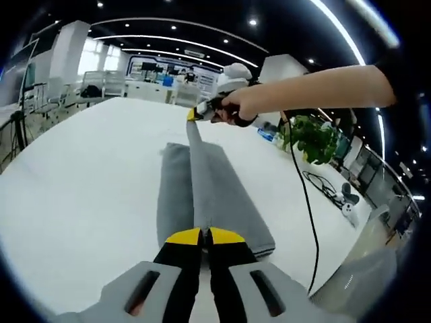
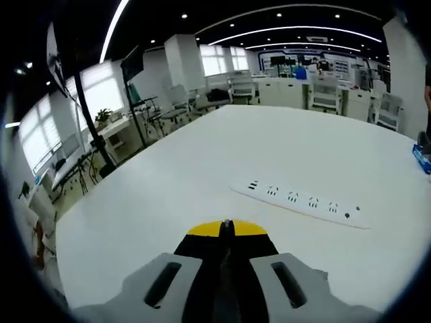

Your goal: Fold the towel on the table until its edges align and the towel forms a compact rectangular stack.

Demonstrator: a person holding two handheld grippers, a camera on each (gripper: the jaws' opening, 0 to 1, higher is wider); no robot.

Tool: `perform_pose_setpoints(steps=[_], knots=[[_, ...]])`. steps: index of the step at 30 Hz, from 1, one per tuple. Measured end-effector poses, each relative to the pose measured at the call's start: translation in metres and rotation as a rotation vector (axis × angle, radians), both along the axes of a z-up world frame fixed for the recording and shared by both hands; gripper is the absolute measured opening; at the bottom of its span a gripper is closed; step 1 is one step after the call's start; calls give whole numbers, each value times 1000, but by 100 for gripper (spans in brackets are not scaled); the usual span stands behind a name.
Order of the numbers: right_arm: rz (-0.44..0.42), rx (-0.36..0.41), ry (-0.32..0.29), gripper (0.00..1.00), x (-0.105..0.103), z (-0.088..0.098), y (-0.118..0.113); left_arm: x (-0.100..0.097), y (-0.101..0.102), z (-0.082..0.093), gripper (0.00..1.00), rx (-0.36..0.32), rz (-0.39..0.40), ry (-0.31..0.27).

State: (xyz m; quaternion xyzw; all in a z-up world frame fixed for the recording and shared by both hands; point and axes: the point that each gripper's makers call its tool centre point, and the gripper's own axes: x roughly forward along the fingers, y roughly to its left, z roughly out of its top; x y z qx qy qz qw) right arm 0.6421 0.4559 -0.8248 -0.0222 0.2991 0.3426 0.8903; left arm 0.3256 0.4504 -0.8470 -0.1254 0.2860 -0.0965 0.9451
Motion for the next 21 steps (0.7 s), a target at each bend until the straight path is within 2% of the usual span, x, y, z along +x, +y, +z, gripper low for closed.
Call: perform_pose_setpoints(steps=[3, 7, 16, 21], knots=[[7, -17, 15, 1, 0, -15, 4, -2, 6, -16, 3, -13, 15, 39], [15, -32, 29, 1, -1, -30, 9, -4, 9, -25, 3, -31, 32, 63], [33, -42, 25, 2, 2, -46, 22, -5, 19, -48, 4, -71, 58, 134], [48, -50, 25, 2, 3, -56, 28, -6, 20, -57, 4, -64, 54, 154]])
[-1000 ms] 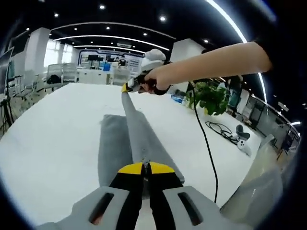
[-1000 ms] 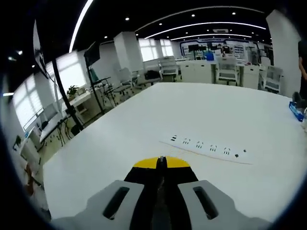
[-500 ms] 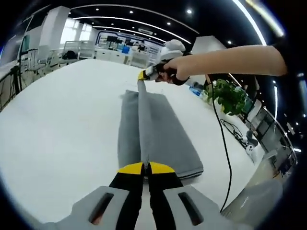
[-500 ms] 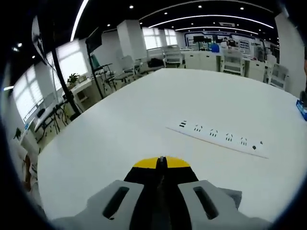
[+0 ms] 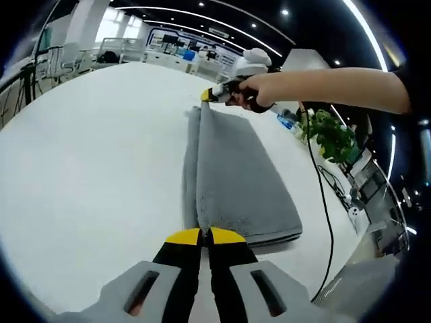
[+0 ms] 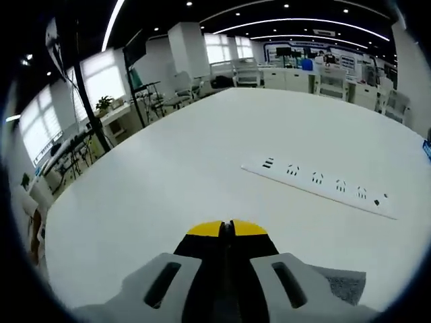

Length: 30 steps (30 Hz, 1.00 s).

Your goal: Fold the towel on the table until its edges align and the towel forms a compact rectangular stack.

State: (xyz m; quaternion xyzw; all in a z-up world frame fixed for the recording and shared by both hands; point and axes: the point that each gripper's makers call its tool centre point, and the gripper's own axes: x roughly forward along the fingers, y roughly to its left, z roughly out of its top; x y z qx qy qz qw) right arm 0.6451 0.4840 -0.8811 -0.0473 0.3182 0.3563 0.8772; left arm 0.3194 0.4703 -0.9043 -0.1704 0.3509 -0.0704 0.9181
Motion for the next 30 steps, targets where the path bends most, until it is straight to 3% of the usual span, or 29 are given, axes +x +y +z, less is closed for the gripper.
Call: perform_pose_setpoints(steps=[10, 20, 22, 24, 27, 30], knots=[[41, -13, -13, 2, -1, -13, 10, 0, 2, -6, 4, -50, 54, 21], [64, -14, -11, 9, -2, -8, 14, 1, 2, -6, 5, 39, -5, 16], [74, -27, -17, 10, -2, -6, 12, 11, 5, 7, 10, 9, 41, -61], [83, -24, -16, 13, -3, -4, 9, 20, 12, 18, 19, 65, 23, -140], [93, -45, -34, 16, -3, -1, 0, 21, 12, 21, 24, 86, -5, -159], [95, -51, -43, 19, -3, 4, -10, 22, 7, 15, 28, 71, -31, -134]])
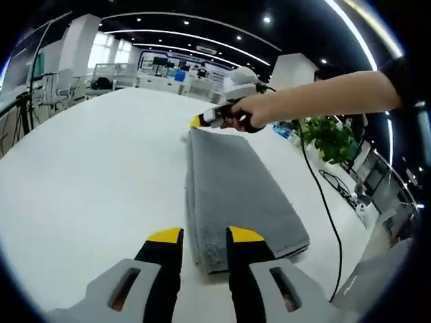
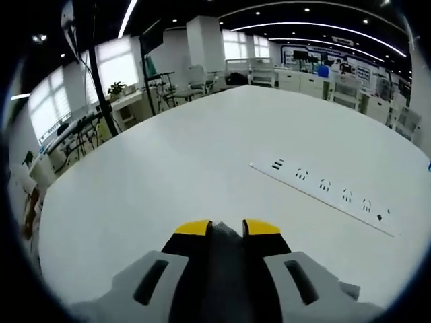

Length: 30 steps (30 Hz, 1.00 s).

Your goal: Fold the towel on the table until its edges align and the towel forms a compact rectangular stack.

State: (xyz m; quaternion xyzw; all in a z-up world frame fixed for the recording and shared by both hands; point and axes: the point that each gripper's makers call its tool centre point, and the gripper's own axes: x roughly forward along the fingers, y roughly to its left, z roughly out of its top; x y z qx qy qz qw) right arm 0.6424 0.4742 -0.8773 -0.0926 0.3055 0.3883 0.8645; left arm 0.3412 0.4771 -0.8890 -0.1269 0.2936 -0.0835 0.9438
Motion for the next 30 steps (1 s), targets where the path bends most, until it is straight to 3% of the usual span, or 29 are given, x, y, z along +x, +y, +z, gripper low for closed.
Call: perform_pose_setpoints(steps=[7, 14, 19, 22, 30], knots=[[-26, 19, -3, 21, 11, 6, -34, 17, 1, -6, 30, 75, -94, 19], [-81, 7, 9, 32, 14, 2, -77, 50, 24, -8, 33, 115, -116, 19], [-121, 24, 17, 37, 0, -2, -111, 75, 33, -4, 34, 156, -132, -1], [-181, 48, 68, 37, -9, -11, -133, 88, 27, -3, 34, 171, -158, -6], [-242, 67, 88, 35, -35, -19, -170, 115, 17, 0, 34, 176, -197, -17]])
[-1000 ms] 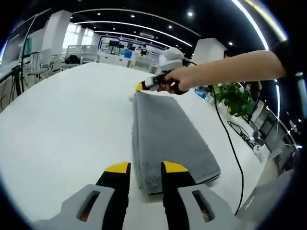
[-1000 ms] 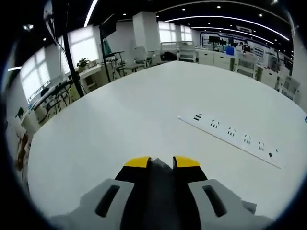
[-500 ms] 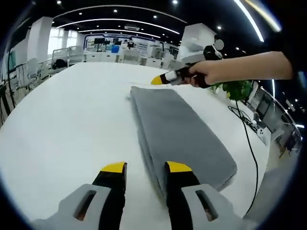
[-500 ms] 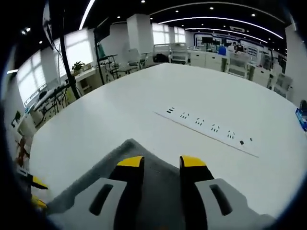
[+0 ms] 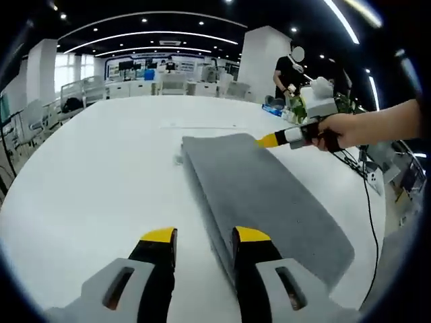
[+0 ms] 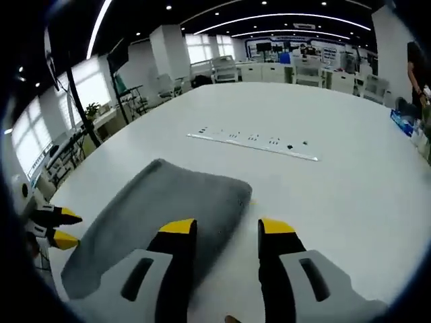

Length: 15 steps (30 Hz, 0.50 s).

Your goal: Fold the towel on the table until its edges align and the towel forms a compact rectangular stack.

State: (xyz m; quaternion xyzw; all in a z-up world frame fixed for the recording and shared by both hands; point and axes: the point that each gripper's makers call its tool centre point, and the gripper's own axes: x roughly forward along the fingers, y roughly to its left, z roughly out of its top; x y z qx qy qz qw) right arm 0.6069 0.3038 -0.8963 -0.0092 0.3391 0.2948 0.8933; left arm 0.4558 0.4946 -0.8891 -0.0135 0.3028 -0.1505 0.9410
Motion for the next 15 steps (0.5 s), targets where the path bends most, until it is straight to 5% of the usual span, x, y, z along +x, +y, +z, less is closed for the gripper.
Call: perform_pose_setpoints(steps=[11, 15], knots=[[9, 34, 22, 33, -41, -1, -17, 20, -1, -2, 31, 12, -31, 4], [56, 42, 19, 28, -52, 0, -11, 28, -4, 0, 24, -35, -10, -5]])
